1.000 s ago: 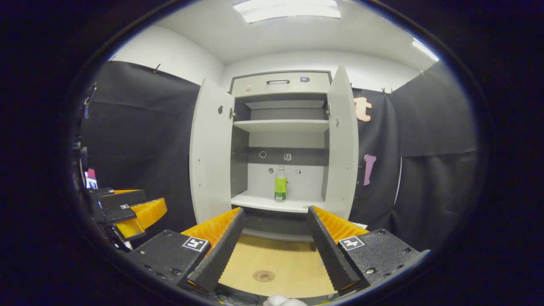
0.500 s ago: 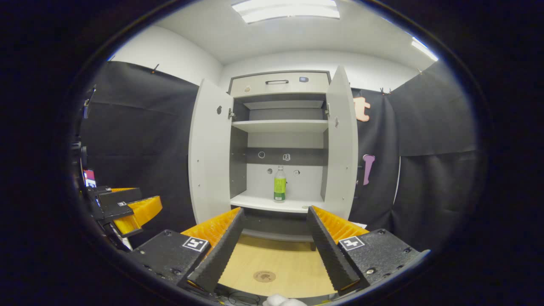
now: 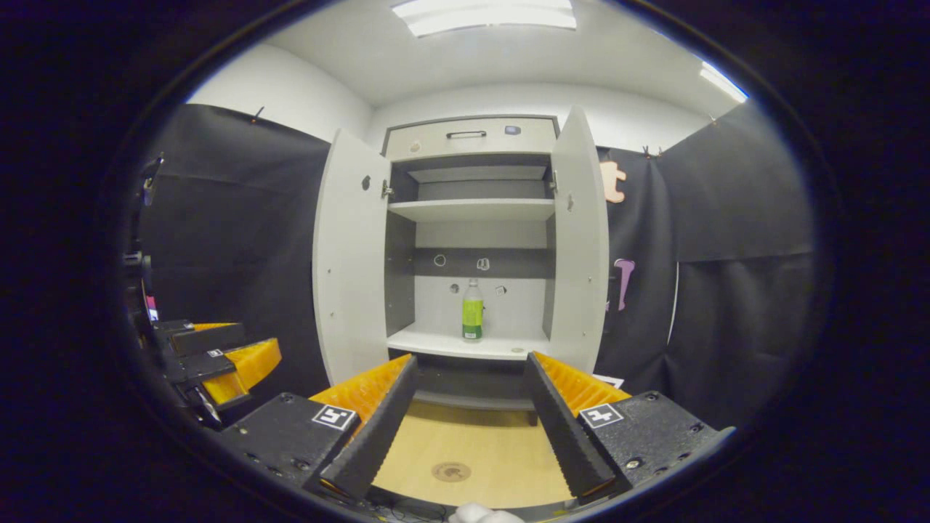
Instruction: Grasp the bottle in the cabinet with the left hand and place it on the coaster, then close the right door with the right hand and the left door with the left hand.
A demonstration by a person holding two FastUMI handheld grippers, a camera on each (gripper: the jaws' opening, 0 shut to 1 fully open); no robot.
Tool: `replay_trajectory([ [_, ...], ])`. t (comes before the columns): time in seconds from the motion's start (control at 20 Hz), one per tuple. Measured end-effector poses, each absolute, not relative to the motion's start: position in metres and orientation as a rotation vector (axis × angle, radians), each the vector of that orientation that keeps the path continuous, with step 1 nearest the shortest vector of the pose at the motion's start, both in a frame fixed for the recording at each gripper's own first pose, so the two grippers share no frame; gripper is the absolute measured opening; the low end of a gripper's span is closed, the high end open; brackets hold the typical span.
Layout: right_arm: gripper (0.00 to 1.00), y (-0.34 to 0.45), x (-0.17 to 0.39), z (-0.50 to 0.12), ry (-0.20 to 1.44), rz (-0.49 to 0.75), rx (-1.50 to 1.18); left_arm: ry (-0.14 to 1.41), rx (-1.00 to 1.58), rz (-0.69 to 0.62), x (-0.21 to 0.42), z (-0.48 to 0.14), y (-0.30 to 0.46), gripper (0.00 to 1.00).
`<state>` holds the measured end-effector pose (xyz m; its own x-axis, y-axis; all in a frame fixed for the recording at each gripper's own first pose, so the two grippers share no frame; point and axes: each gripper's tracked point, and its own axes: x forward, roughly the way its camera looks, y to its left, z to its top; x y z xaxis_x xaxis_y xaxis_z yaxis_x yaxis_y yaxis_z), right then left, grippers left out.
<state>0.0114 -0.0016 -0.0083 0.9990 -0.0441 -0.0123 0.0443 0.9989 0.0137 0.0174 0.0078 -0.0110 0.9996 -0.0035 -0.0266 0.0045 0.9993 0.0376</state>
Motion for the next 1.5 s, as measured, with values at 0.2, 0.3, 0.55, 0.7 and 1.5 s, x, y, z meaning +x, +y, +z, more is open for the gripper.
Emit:
replay_trajectory([
  [0.2,0.97,-0.008,0.023,-0.004,0.019,-0.030,0.004,0.032,0.023,-0.048,0.083,-0.014,-0.021,0.94],
  [0.3,0.95,-0.017,0.030,0.002,0.014,-0.030,-0.007,0.016,0.025,-0.069,0.114,-0.011,-0.040,0.95],
  [0.55,0.97,-0.038,0.052,0.014,0.003,-0.028,-0.027,-0.029,0.016,-0.104,0.224,0.000,-0.084,0.94],
  [0.7,0.97,-0.042,0.065,0.013,0.014,-0.019,-0.043,-0.043,0.007,-0.111,0.289,0.003,-0.105,0.94],
  [1.5,0.97,-0.067,0.116,-0.015,0.109,0.002,-0.054,0.039,0.003,-0.068,0.518,-0.059,-0.163,0.94],
])
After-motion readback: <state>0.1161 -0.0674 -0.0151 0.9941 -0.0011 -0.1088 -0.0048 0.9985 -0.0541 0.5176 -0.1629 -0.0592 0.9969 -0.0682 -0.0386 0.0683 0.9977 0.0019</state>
